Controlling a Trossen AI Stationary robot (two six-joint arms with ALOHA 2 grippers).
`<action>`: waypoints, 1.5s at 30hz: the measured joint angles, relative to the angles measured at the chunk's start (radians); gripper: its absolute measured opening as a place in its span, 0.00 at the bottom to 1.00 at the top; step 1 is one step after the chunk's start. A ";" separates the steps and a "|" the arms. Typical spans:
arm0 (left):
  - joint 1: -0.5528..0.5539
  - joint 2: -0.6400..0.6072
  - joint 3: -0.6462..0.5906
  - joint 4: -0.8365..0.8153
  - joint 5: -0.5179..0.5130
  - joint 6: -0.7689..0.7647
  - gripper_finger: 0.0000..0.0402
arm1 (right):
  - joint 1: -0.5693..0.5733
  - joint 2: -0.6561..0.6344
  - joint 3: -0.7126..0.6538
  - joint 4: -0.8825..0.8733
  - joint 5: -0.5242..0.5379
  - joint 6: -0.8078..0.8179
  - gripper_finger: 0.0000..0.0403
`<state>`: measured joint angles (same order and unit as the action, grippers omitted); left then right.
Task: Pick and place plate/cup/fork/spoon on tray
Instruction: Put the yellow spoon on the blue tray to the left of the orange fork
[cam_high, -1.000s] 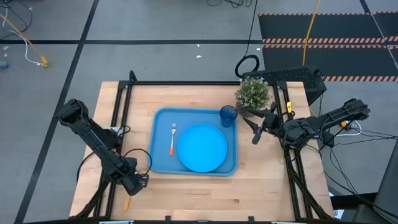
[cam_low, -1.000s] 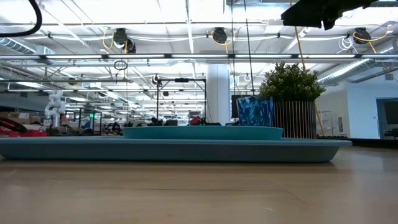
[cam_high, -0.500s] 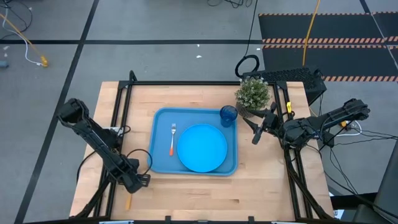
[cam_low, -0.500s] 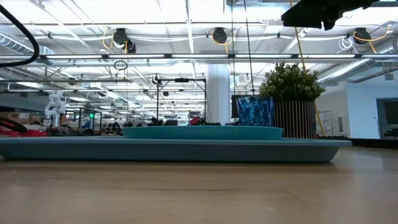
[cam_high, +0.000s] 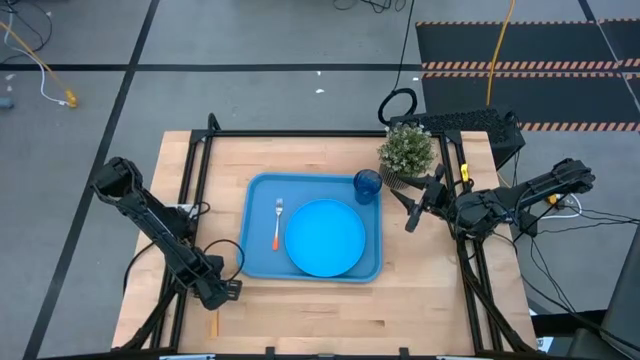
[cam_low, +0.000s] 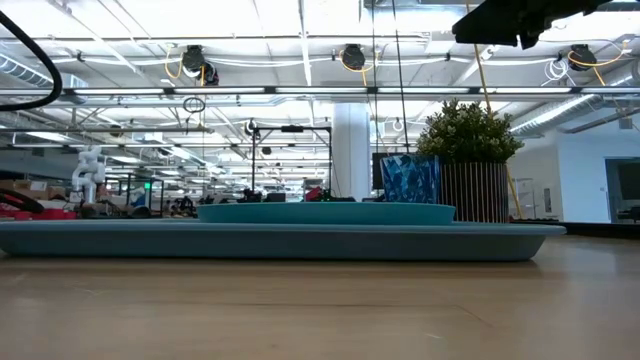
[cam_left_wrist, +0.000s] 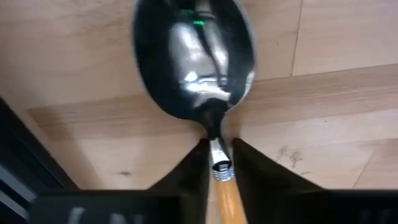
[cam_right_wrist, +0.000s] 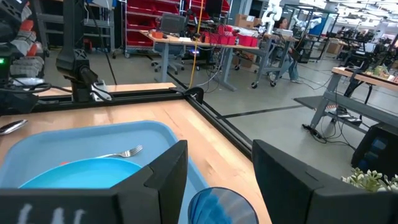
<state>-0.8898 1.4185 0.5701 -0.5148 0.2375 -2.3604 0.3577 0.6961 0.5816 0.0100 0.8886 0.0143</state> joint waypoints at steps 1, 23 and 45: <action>0.000 0.000 0.000 -0.001 0.000 0.000 0.13 | 0.000 0.000 0.000 0.000 0.000 0.000 0.43; 0.001 -0.018 0.041 -0.030 -0.010 0.032 0.03 | -0.001 0.001 0.000 0.000 0.000 0.000 0.43; 0.321 -0.078 0.265 -0.332 -0.282 0.381 0.00 | -0.001 0.000 0.000 0.028 0.000 -0.017 0.43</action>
<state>-0.5693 1.3403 0.8352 -0.8468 -0.0448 -1.9799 0.3569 0.6964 0.5816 0.0377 0.8886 -0.0023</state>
